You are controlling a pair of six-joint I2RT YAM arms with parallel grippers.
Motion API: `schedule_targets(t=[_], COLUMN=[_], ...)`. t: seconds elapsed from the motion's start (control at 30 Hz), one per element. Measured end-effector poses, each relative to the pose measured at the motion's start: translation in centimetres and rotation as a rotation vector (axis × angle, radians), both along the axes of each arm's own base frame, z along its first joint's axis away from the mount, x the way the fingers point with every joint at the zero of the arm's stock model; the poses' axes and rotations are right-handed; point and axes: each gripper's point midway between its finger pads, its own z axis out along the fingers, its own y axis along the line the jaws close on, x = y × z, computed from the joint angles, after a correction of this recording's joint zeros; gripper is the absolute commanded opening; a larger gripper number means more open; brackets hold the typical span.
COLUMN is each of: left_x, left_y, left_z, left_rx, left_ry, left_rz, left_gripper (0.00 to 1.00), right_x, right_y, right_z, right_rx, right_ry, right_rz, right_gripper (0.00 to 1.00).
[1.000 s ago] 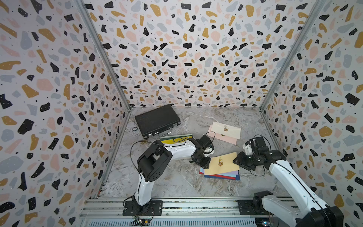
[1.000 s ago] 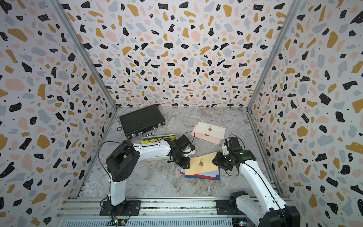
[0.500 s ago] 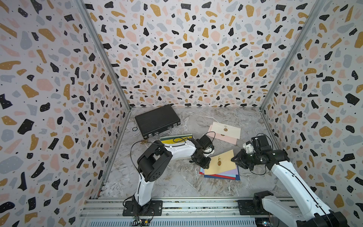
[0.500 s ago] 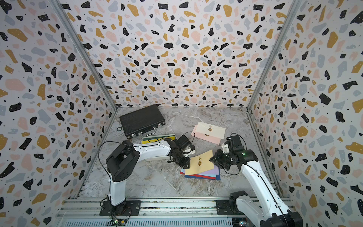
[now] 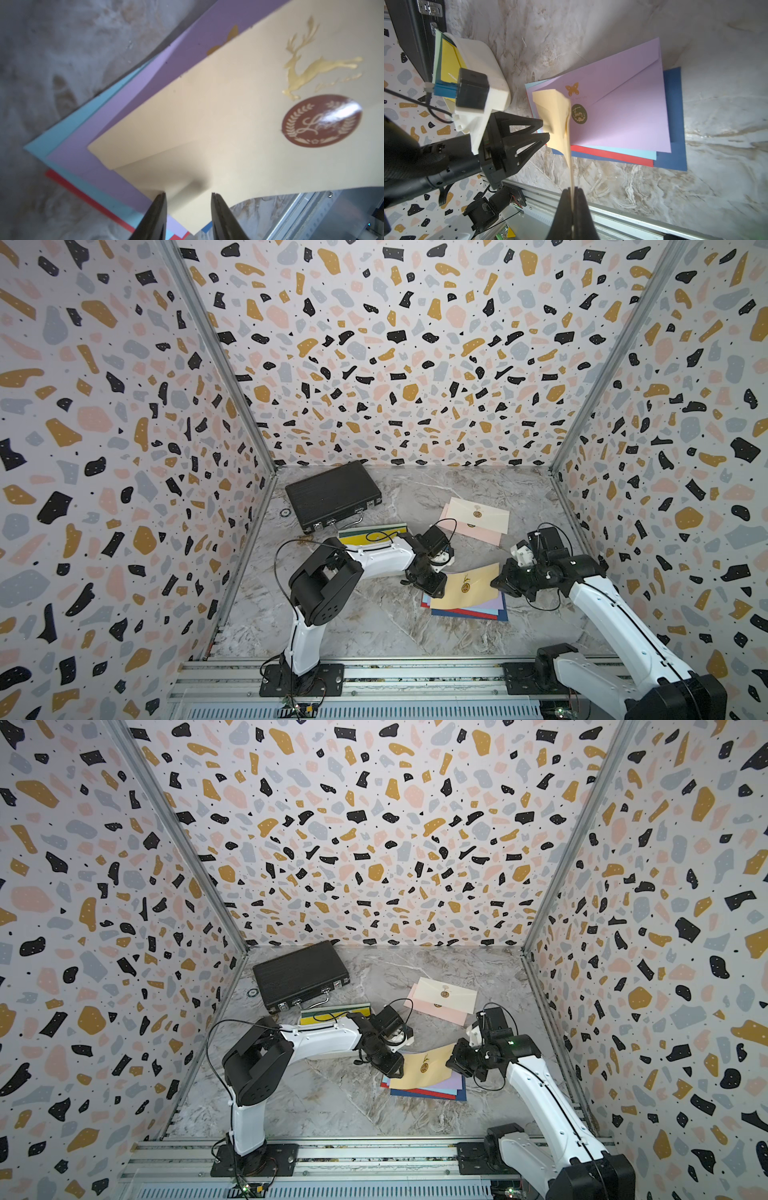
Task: Put the sealed envelopes into the storage box
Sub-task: Pick up the envelope from the center of the board.
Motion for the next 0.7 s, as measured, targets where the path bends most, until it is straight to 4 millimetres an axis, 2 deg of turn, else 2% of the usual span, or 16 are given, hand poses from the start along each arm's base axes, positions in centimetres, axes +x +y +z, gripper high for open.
schedule_targets(t=[0.13,0.33,0.43,0.53,0.57,0.7], left_x=[0.4,1.6,1.9,2.3,2.4,2.7], left_y=[0.4,0.7,1.6,3.1,3.7,5.2], left_z=[3.9,13.1,16.3,17.3,17.3,17.4], left_rx=[-0.037,-0.143,-0.168,-0.144,-0.128,-0.076], left_ry=[-0.072,-0.246,-0.317,-0.351,-0.353,-0.383], left_rz=[0.008,0.004,-0.008,-0.024,-0.033,-0.078], left_gripper=[0.54,0.59,0.63,0.70,0.76,0.79], right_x=[0.3,0.9,0.8,0.7,0.4,-1.3], right_y=[0.0,0.3,0.8,1.5,1.8,3.8], right_z=[0.9,3.3,4.9,6.8,7.3,8.2], right_rx=[-0.005,0.011,0.036,0.074,0.084,0.142], right_ry=[-0.024,-0.106,-0.200,-0.353,-0.409,-0.606], right_rz=[0.007,0.046,0.106,0.183,0.215,0.393], right_gripper=[0.00,0.00,0.00,0.00,0.00,0.00])
